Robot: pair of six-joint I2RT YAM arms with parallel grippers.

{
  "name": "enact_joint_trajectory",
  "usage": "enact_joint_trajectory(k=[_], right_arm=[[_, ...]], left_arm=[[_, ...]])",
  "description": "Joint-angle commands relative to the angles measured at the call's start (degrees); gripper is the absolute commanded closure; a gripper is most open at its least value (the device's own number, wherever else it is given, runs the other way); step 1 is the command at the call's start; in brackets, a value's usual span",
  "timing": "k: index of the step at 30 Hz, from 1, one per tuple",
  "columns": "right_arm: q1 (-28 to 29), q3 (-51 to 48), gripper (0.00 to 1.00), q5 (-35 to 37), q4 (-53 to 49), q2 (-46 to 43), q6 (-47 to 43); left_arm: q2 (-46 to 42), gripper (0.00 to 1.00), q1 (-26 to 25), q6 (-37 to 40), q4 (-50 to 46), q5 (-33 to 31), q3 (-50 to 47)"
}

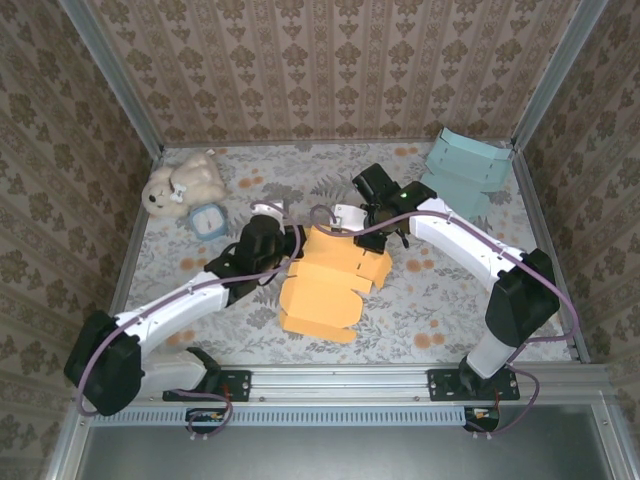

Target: Fold the paper box

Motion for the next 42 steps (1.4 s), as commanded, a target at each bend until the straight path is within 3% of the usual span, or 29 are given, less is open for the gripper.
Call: enact_joint_trajectory(k=[1,10,19,29,42], right_arm=[[0.28,-0.15,1.00,-1.41,-0.18,0.72,-0.40],[0.08,-0.36,1.00,-0.76,-0.12,1.17,0.31],[0.08,-0.73,1.00,1.79,1.20,1.48,0.37],[0.00,-0.92,1.00,2.46,1.89,1.35,0.99],[-0.01,-0.93,1.00,1.31,1.85,1.17,0.92]], left_arm=[[-2.41,0.95,1.40,-1.70,-1.05,1.34,-2.92],[-3.69,0.95,1.70,-2.24,-2.62,1.48,-6.89],[-11.57,0.95,1.84,-1.46,-5.99,-1.16,-9.38],[-7.04,0.95,1.87,-3.31,-2.73,0.35,-12.51],[0.78,0.96,0.93,-3.79,0.07,-3.09,-11.50]])
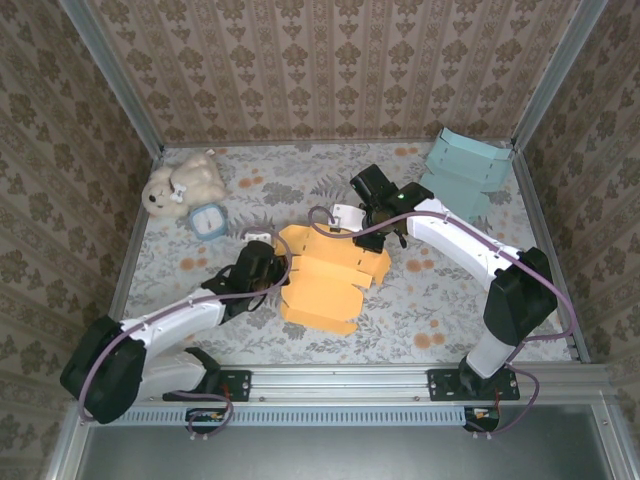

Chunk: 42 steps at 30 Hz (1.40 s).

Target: Fold the paper box

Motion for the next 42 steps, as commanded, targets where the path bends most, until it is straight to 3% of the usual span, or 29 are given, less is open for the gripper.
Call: enact_joint_trajectory(k=[1,18,33,42], right_arm=[[-0.23,-0.63,1.00,-0.81,0.34,0.47,0.63],[-0.32,-0.40,1.00,-1.31,0.07,1.21,0.62],[-0.40,-0.51,1.00,-1.46,0.33,1.74,0.31],[-0.67,-1.27,1.00,-0.52,1.59,1.68,-0.21]], left_arm=[[1.89,0.97,-0.44,-1.19,2.52,-0.65,0.94],[3.77,0.97,-1.91,-1.00,4.03,0.92,3.18],[12.78,0.96,-5.08,-2.32,8.63,4.96,9.32],[5.26,0.96,-5.09,-0.90,6.28,1.03,5.76]])
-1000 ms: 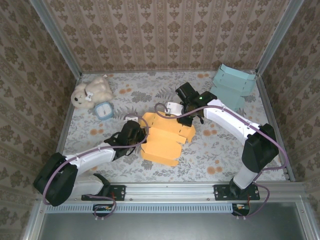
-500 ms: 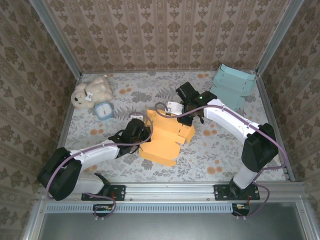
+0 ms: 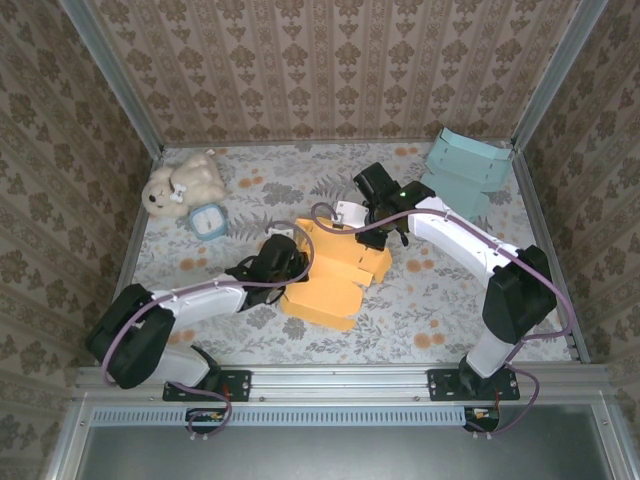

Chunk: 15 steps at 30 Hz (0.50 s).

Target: Fold the paper box

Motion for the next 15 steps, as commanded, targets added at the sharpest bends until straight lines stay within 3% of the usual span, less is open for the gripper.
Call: enact_joint_trajectory(k=[1,15], right_arm=[[0.56,-1.23,1.00,-0.75,0.72,0.86,-0.78],[2.80,-10.25,1.00,2.57,12.80,-4.31,-7.68]], left_arm=[[-6.28,0.96,-0.63,0.69,1.88,-2.11,-1.34],[-32.02,0.92,0.02,2.42,-8.60,-13.28,-13.10]])
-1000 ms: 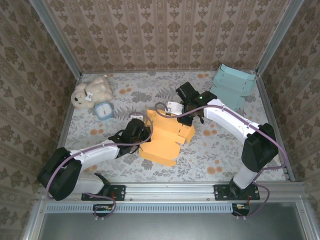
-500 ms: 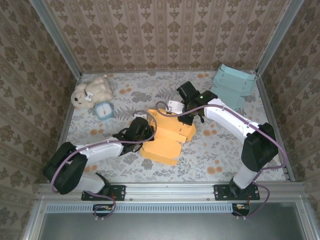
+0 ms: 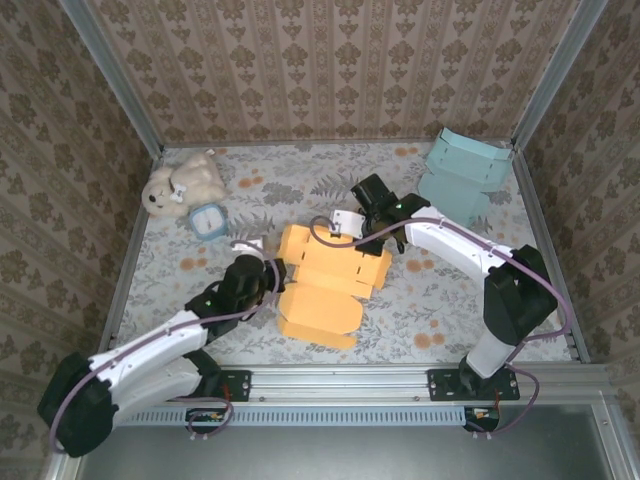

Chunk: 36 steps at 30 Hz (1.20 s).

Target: Fold the paper box

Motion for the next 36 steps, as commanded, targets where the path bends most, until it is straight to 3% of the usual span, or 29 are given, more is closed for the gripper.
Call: enact_joint_trajectory(k=[1,7,14,23,31,36], right_arm=[[1.50,-3.37,1.00,1.82,4.44,-3.67,-4.93],[4.08,-7.68,1.00,9.58,12.50,-5.91,-7.83],[8.12,-11.20,1.00,21.01,17.98,-7.82,-10.04],[11.61,-13.57,1.00,26.72,17.68,-8.88,-9.93],[12.31,-18.43,1.00,27.99,23.20,-10.40,-11.29],[12.75,-21.73,1.00,28.25,27.87,-11.14,-13.73]], left_arm=[[-6.06,0.92,0.55,2.03,-3.66,-6.00,-2.11],[-13.68,0.91,2.66,2.52,-3.54,-6.57,-6.91],[-15.18,0.90,3.90,3.43,-1.33,-5.67,-9.58],[-15.17,0.90,4.32,4.24,0.83,-4.51,-10.87],[-13.58,0.90,4.47,4.51,2.77,-4.51,-11.80],[-10.81,0.90,4.42,3.80,6.53,-1.14,-12.40]])
